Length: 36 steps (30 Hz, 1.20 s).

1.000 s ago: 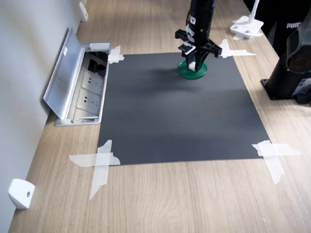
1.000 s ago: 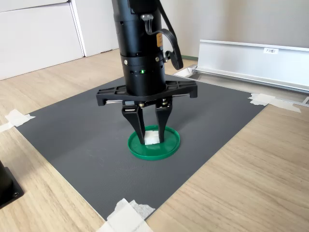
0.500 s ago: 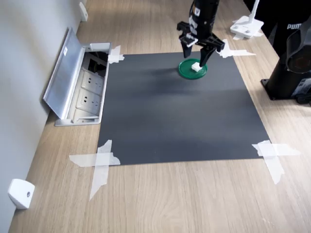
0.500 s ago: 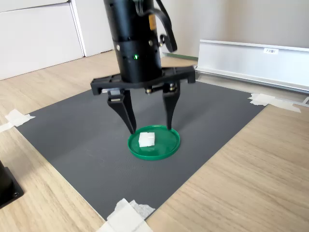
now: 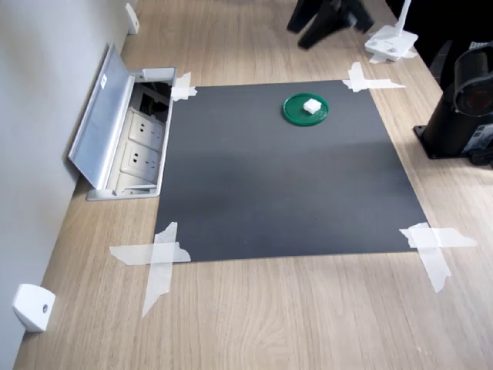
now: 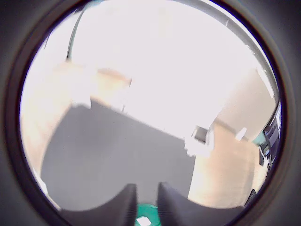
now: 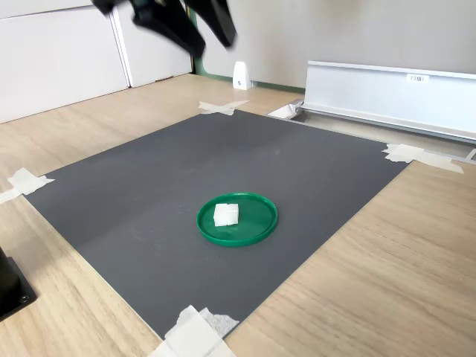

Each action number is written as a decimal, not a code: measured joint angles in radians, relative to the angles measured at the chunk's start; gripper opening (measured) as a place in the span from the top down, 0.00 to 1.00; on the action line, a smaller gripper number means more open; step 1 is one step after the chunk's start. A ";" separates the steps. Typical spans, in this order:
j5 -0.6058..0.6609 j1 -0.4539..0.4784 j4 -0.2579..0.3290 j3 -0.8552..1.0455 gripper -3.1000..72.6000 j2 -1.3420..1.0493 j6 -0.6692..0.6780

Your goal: Grasp a white terminal and put it on the green lid.

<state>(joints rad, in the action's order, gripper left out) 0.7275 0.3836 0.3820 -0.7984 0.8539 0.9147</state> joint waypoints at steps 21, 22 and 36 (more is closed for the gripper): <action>-0.261 -0.184 0.104 0.384 0.97 -0.526 -0.271; -0.261 -0.193 0.095 0.407 0.97 -0.545 -0.271; -0.263 -0.202 0.070 0.588 0.97 -0.865 -0.273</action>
<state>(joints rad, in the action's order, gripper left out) 0.4640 0.1818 0.4517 -0.2100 -0.0110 0.6417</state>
